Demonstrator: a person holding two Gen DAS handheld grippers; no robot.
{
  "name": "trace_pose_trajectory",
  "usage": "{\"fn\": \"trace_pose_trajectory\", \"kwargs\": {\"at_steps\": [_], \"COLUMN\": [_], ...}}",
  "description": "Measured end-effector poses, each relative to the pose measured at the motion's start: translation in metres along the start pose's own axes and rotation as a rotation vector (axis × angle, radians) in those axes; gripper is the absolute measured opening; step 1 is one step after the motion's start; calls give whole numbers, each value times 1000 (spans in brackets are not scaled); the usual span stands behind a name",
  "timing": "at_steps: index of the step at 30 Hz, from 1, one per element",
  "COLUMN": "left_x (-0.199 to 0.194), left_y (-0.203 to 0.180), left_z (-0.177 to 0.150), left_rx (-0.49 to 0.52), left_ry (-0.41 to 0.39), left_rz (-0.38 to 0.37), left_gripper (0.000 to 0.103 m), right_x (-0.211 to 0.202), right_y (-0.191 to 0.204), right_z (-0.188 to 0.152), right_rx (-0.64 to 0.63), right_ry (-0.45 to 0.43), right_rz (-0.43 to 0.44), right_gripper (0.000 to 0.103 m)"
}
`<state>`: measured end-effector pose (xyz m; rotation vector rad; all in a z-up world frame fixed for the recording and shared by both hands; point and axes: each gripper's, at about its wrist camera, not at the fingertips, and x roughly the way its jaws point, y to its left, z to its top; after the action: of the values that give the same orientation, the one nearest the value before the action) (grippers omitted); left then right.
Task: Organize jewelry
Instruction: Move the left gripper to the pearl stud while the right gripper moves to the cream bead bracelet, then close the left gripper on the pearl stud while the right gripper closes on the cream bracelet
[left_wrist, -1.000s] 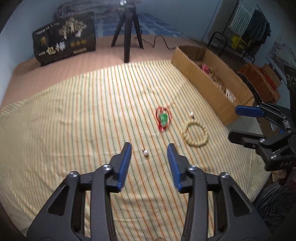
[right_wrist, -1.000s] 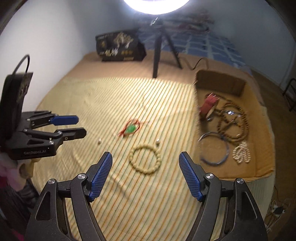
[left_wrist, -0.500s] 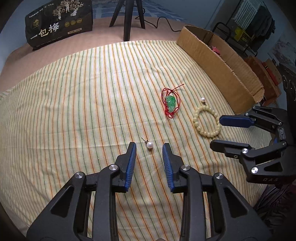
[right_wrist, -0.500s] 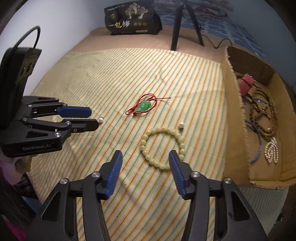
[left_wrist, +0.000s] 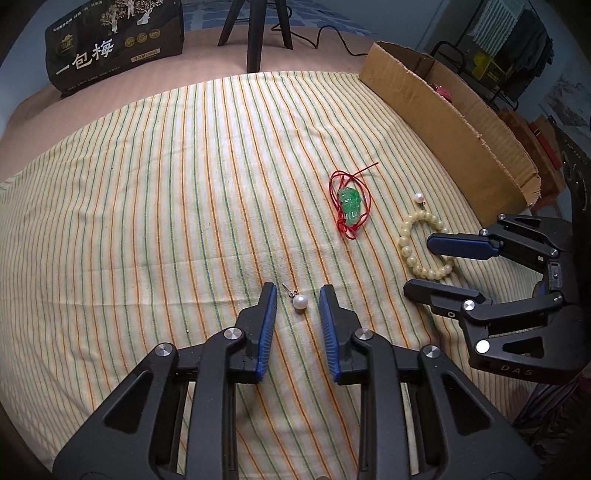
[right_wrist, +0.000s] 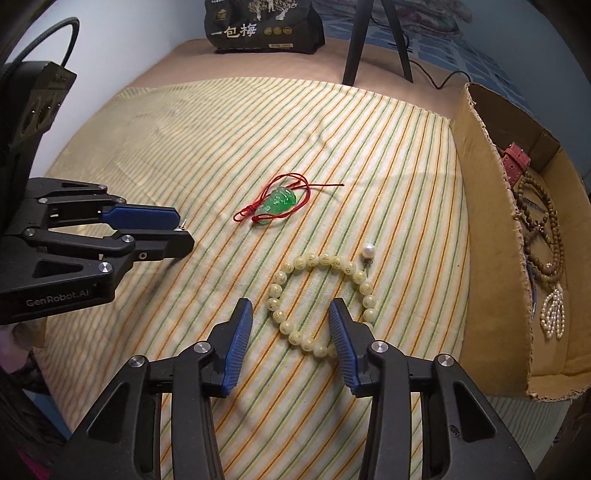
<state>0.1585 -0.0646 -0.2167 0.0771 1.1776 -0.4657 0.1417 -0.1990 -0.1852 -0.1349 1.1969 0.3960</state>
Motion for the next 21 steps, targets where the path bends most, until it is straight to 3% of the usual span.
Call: {"fn": "trace_pose_trajectory", "kwargs": {"at_steps": [4,9,11,21], "left_x": [1,-1,-2,-21], "left_y": [2,3,4,6], "left_z": [-1,-4,-3,0], "left_rx": [-5,-3,-10,-38], "left_ry": [-10,-18,-19,-59], "left_rz": [10,18,15,-2], "left_gripper": [12,7,6,6], "right_x": [3,3,2,-13], "right_y": [5,6,4,-3], "right_z": [1,1,1,5], "right_rx": [-30,-41,-29,29], "right_ry": [-6,-14,-14,-42], "right_rz": [-33,-27,-13,47], "right_gripper": [40,13,8,6]}}
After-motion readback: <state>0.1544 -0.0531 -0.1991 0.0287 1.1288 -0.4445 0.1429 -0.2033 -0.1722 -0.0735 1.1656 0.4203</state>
